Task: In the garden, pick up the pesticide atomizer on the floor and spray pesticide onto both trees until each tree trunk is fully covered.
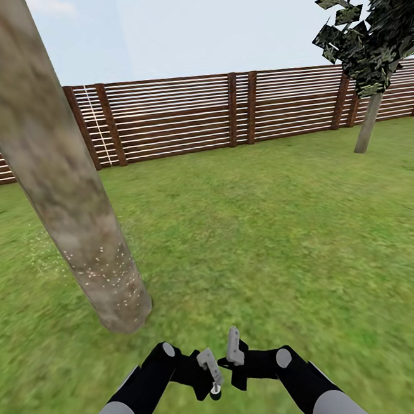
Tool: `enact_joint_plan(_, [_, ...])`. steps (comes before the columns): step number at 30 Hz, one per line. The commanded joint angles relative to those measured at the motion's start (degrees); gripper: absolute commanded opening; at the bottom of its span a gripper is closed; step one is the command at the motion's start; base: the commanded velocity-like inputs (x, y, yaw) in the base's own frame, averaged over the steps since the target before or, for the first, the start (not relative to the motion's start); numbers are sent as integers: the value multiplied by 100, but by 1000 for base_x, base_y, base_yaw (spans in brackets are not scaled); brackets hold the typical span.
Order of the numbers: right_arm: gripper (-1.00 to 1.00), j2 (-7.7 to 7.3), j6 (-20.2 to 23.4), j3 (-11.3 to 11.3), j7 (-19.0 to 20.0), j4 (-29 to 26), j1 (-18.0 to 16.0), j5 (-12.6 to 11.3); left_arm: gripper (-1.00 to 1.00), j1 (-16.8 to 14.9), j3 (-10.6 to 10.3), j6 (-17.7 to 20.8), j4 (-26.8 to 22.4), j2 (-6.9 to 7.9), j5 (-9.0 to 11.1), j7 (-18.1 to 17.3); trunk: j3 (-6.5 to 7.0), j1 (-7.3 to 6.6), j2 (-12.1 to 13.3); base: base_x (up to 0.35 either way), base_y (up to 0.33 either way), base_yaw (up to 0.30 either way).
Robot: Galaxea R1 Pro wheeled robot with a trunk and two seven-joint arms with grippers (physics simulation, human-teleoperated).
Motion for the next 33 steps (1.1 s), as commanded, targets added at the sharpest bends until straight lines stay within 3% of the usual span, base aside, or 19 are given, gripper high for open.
enact_joint_plan(1, [-100,0,0,0,0,0,0,0,-100,0,-8,0,3,13,-1,0,0,0,0,0,0,0])
enact_joint_plan(4, [-100,0,0,0,0,6,0,0,-100,0,-12,-6,6,70,-21,5,0,0,0,0,0,0])
enact_joint_plan(8, [-100,0,0,0,0,9,0,0,-100,2,-9,4,11,460,-46,11,0,0,0,0,0,0])
enact_joint_plan(11, [-100,0,0,0,0,9,0,0,-100,31,-9,2,9,826,-51,9,0,0,0,0,0,0])
enact_joint_plan(12, [-100,0,0,0,0,9,0,0,-100,57,-9,-2,8,1145,-43,8,0,0,0,0,0,0])
enact_joint_plan(14, [-100,0,0,-2,0,9,0,0,-100,74,-5,-5,11,1565,-34,7,0,0,0,0,0,0])
enact_joint_plan(15, [100,0,0,-5,0,9,0,0,-100,77,-4,-7,13,1686,-42,8,0,0,0,0,0,0])
enact_joint_plan(16, [100,0,0,-7,0,7,0,0,-100,78,-7,-5,17,1836,-46,8,0,0,0,0,0,0])
enact_joint_plan(18, [100,0,0,-10,-2,5,0,7,-100,79,-3,17,19,1960,-49,13,0,0,0,0,0,0])
enact_joint_plan(21, [100,0,-7,-64,-37,1,0,22,-100,79,107,29,17,1985,-29,138,0,0,0,0,0,0])
enact_joint_plan(23, [100,0,-11,-101,-141,4,3,26,-100,83,583,-1,45,1948,-11,501,0,0,0,0,0,0])
enact_joint_plan(24, [100,0,-14,-269,-315,77,14,20,-100,85,997,-26,212,1906,95,830,0,0,0,0,0,0])
enact_joint_plan(25, [100,-174,-16,-650,-586,334,25,-15,-100,87,1411,-172,516,1840,325,1188,0,0,0,0,0,0])
enact_joint_plan(26, [100,-334,-21,-1187,-1026,684,30,-46,-100,87,1788,-534,881,1798,645,1629,0,0,0,0,0,0])
enact_joint_plan(27, [100,-600,-25,-1893,-2016,1210,41,-63,-100,98,2225,-1314,1607,1774,1133,2560,0,0,0,0,0,0])
enact_joint_plan(28, [100,-744,-26,-2119,-2875,1488,82,-70,-100,109,2384,-1887,2181,1768,1426,3330,0,0,0,0,0,0])
enact_joint_plan(29, [100,-825,-132,-2257,-4804,1769,397,-94,-100,287,2480,-2964,3012,1753,2153,4717,0,0,0,0,0,0])
enact_joint_plan(30, [100,-809,-675,-2278,-6183,1914,738,-100,-100,693,2501,-3623,3178,1753,2944,5230,0,0,0,0,0,0])
enact_joint_plan(33, [100,-801,-1090,-2282,-6695,2239,892,-100,-100,1050,2511,-3825,3211,1771,3440,5328,0,0,0,0,0,0])
